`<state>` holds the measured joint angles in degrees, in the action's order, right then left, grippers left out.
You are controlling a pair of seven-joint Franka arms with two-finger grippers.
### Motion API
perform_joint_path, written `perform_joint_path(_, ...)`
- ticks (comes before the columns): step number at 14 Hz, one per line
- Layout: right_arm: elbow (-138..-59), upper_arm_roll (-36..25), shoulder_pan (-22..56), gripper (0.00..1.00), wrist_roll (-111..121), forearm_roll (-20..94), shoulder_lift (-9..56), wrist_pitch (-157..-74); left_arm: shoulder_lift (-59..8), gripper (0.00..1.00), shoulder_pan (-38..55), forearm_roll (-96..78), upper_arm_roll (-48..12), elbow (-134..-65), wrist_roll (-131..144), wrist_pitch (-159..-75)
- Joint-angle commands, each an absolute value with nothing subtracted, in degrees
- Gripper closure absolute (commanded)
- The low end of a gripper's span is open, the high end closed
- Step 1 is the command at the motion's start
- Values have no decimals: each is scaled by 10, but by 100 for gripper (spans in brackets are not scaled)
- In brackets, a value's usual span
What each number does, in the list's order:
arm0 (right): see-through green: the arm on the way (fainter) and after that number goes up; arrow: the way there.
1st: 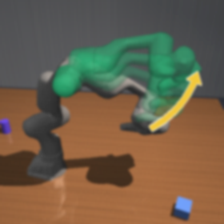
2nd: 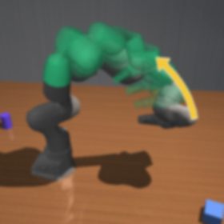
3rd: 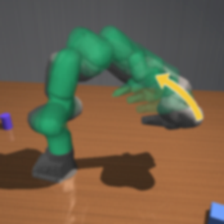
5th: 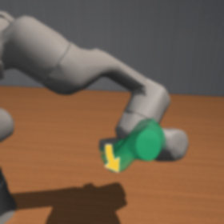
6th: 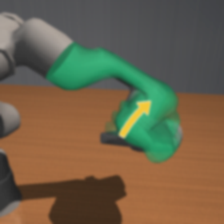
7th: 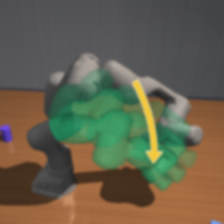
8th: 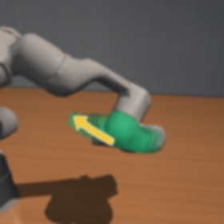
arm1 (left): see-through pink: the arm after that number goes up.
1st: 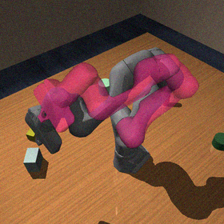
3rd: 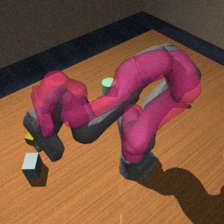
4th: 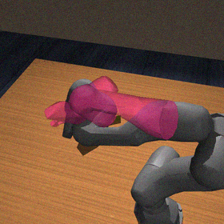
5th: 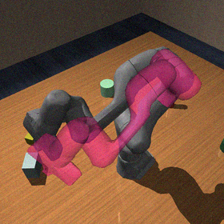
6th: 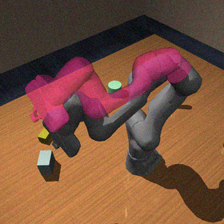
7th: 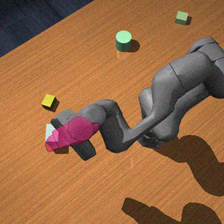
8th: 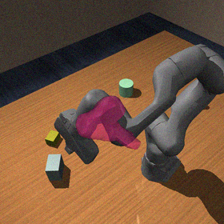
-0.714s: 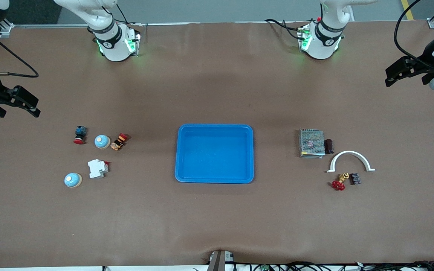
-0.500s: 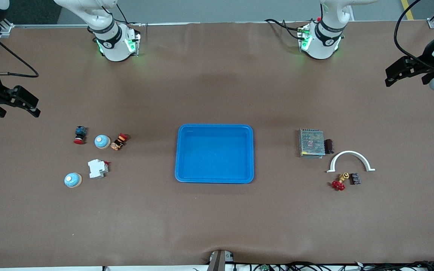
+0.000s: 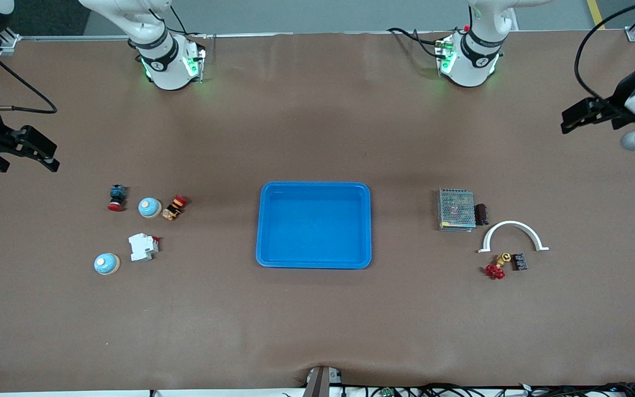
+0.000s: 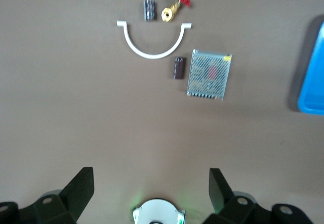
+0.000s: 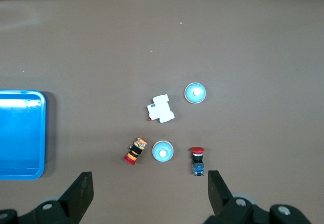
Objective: Place electrolytic capacitor and blue bell in tray
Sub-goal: 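Move the left gripper toward the capacitor while the right gripper moves out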
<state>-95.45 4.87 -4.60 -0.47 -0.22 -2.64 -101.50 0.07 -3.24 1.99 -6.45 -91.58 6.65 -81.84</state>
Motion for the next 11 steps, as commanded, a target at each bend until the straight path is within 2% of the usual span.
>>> perform_joint_path(1,-941,56,-38,0,-9,4,-19,-1008,-7,0,-46,18,-66,-973,82,-871)
perform_joint_path(8,-937,56,32,0,-2,-11,53,-1007,-9,0,-64,16,-68,-1168,98,-1104)
perform_joint_path(11,-936,56,35,0,-3,-10,63,-1008,-44,0,-72,11,-69,-1225,99,-1216)
